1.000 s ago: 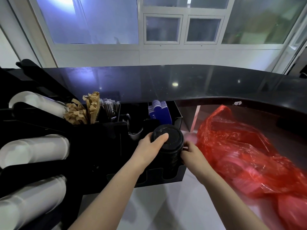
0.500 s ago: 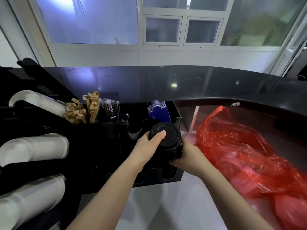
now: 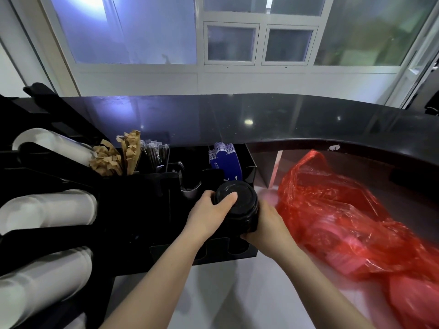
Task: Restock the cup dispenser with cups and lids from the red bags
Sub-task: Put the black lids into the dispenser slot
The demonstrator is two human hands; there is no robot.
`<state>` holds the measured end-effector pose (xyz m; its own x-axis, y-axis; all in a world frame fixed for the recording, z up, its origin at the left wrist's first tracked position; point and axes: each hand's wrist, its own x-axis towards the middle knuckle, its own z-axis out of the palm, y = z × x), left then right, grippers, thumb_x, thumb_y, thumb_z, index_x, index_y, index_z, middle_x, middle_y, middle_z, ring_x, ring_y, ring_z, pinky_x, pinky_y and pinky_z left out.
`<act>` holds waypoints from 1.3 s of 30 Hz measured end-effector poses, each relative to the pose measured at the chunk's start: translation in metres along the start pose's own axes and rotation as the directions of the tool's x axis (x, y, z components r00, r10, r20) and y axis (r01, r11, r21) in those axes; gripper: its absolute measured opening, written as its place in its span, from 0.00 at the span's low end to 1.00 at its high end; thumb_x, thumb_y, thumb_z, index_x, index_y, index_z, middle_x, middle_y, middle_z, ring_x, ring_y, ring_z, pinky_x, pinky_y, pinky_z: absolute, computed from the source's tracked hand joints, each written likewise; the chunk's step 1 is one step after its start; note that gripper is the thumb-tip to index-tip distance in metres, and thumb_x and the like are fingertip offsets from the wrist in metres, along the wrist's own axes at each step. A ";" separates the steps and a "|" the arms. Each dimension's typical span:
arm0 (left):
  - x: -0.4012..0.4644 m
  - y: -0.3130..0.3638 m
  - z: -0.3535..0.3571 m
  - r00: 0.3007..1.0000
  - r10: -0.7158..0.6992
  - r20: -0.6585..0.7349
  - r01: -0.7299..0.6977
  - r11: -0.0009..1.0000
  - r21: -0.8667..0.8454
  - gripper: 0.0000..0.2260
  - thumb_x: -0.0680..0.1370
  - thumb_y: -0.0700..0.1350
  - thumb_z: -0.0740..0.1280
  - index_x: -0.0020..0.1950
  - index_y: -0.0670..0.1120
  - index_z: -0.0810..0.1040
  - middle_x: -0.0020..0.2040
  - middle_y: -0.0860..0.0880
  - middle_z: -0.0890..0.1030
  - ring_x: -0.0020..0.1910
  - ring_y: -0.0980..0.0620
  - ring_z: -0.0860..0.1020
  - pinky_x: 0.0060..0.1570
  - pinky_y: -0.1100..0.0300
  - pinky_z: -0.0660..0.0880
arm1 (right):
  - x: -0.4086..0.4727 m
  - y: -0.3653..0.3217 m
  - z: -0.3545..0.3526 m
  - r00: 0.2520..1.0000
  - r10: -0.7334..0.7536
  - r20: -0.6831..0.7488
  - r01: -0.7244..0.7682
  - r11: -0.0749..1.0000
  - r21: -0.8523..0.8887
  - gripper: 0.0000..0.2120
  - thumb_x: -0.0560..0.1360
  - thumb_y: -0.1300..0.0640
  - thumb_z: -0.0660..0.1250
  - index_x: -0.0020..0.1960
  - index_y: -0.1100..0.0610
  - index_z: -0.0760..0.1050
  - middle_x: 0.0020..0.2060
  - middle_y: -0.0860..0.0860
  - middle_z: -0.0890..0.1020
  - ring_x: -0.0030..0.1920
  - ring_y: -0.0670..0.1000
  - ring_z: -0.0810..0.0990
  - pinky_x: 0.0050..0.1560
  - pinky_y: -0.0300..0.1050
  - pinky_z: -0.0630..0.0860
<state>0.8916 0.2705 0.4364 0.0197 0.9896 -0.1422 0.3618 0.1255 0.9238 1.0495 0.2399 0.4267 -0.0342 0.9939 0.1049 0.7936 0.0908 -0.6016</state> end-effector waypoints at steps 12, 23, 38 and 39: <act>-0.001 -0.022 0.013 0.984 0.092 -0.155 -0.056 0.974 0.219 0.26 0.69 0.63 0.69 0.61 0.53 0.69 0.58 0.50 0.69 0.55 0.50 0.74 0.52 0.56 0.75 | -0.006 0.010 0.002 0.999 -0.027 0.044 0.033 0.991 -0.131 0.43 0.64 0.57 0.74 0.74 0.51 0.58 0.64 0.50 0.69 0.60 0.56 0.67 0.56 0.47 0.68; 0.000 -0.025 0.008 0.971 0.151 -0.183 -0.138 0.987 0.083 0.18 0.73 0.56 0.69 0.60 0.53 0.71 0.58 0.53 0.71 0.54 0.55 0.74 0.45 0.65 0.71 | 0.002 0.004 -0.007 0.971 -0.228 0.067 0.235 0.963 -0.131 0.29 0.76 0.51 0.68 0.75 0.47 0.63 0.76 0.44 0.58 0.74 0.48 0.59 0.72 0.41 0.57; -0.023 -0.057 -0.034 0.981 0.053 -0.188 -0.070 0.994 -0.085 0.07 0.77 0.44 0.67 0.50 0.56 0.77 0.47 0.54 0.80 0.47 0.59 0.79 0.42 0.70 0.70 | 0.003 0.007 -0.010 0.992 -0.124 0.026 0.127 0.985 -0.114 0.22 0.71 0.52 0.74 0.64 0.49 0.75 0.72 0.46 0.68 0.70 0.50 0.67 0.66 0.42 0.62; -0.025 -0.058 -0.035 0.981 0.058 -0.187 -0.073 0.995 -0.073 0.06 0.77 0.44 0.67 0.51 0.56 0.77 0.47 0.54 0.80 0.48 0.59 0.79 0.42 0.69 0.70 | 0.002 0.004 -0.010 0.992 -0.126 0.025 0.128 0.985 -0.112 0.22 0.71 0.53 0.74 0.64 0.50 0.75 0.72 0.46 0.68 0.70 0.50 0.67 0.66 0.42 0.62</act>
<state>0.8374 0.2413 0.3992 -0.1343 0.9908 -0.0187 0.2904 0.0574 0.9552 1.0587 0.2416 0.4318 -0.1489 0.9758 0.1602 0.8459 0.2096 -0.4904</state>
